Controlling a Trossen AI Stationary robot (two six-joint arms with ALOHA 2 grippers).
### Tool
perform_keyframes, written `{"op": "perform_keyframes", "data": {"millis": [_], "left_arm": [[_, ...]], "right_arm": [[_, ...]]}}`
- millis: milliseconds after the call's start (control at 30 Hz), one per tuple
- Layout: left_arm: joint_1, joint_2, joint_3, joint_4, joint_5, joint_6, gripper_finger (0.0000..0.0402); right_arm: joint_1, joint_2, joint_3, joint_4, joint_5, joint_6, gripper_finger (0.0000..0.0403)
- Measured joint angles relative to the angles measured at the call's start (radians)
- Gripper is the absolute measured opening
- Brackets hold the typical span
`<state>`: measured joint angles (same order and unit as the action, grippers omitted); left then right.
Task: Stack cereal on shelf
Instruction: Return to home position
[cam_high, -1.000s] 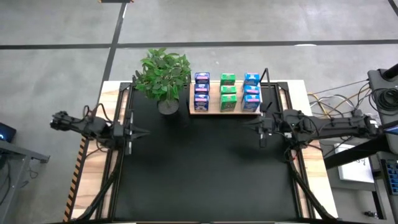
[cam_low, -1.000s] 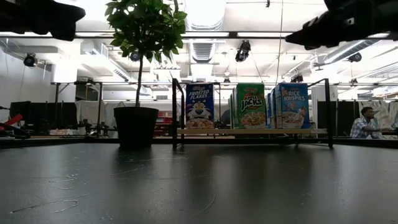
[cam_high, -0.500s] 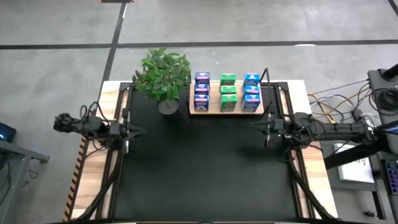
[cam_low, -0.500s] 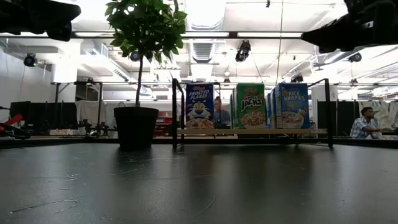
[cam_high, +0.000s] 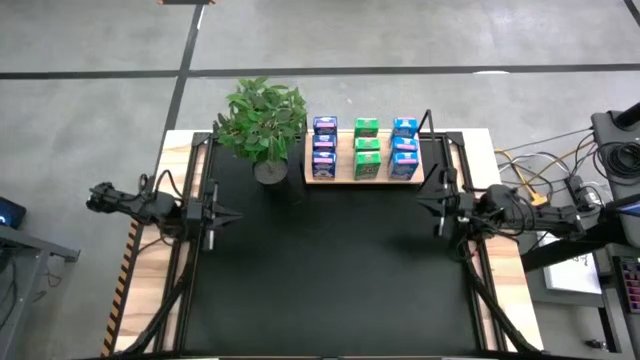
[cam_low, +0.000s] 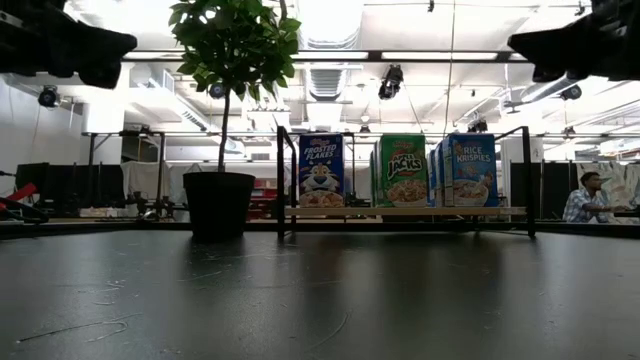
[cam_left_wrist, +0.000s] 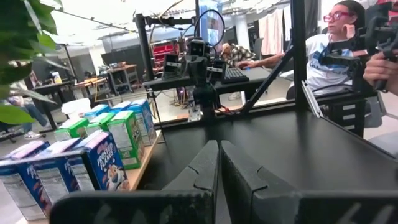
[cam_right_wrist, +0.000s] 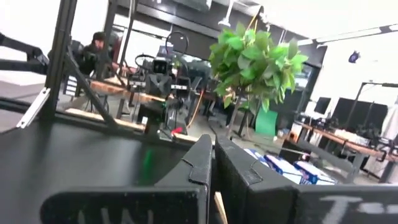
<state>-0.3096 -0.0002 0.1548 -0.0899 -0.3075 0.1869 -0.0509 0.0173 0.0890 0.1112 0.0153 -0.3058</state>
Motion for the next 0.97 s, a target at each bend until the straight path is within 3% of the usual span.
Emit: {"op": "perform_keyframes", "data": {"millis": [500,967], "left_arm": [[0.0,0.001,-0.145,0.153,0.006,-0.045,0.0],[0.002,0.01,-0.144,0.156,0.011,-0.042,0.0]], "right_arm": [[0.0,-0.016,-0.064,-0.005,-0.023,0.007,0.0013],[-0.002,-0.016,-0.077,-0.069,-0.014,0.021,0.0013]]}}
